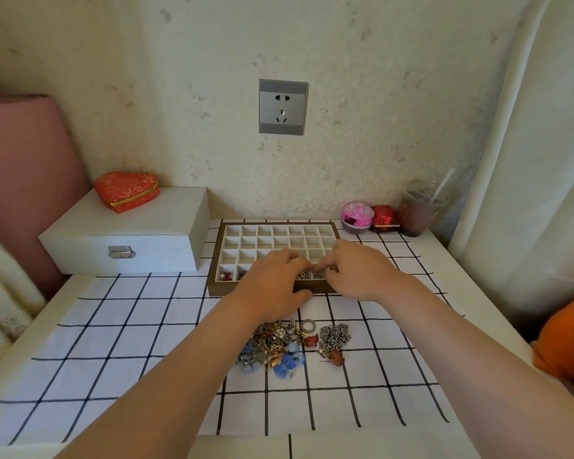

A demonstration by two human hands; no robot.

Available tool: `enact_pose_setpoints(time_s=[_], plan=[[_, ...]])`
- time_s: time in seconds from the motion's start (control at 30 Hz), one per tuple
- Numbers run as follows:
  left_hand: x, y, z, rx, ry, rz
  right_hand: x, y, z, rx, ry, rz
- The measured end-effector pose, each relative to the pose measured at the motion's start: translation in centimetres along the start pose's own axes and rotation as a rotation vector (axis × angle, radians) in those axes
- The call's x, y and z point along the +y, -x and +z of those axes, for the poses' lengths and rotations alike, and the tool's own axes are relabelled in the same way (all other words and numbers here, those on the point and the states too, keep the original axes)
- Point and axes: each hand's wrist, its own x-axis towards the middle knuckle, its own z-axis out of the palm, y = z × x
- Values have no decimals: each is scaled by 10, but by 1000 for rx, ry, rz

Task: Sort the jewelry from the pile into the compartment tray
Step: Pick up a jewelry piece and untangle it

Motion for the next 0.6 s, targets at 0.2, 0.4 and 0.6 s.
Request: enact_pose_setpoints(time_s=[0.2,0.4,0.6], plan=[[3,10,-12,133,-14,30,-12,15,-7,102,-37,-110],[12,30,-19,-43,71,10,-25,41,-2,-108,-113,-142],[16,38,-23,-164,61,-6,-25,46,11,-179,-138,-123]])
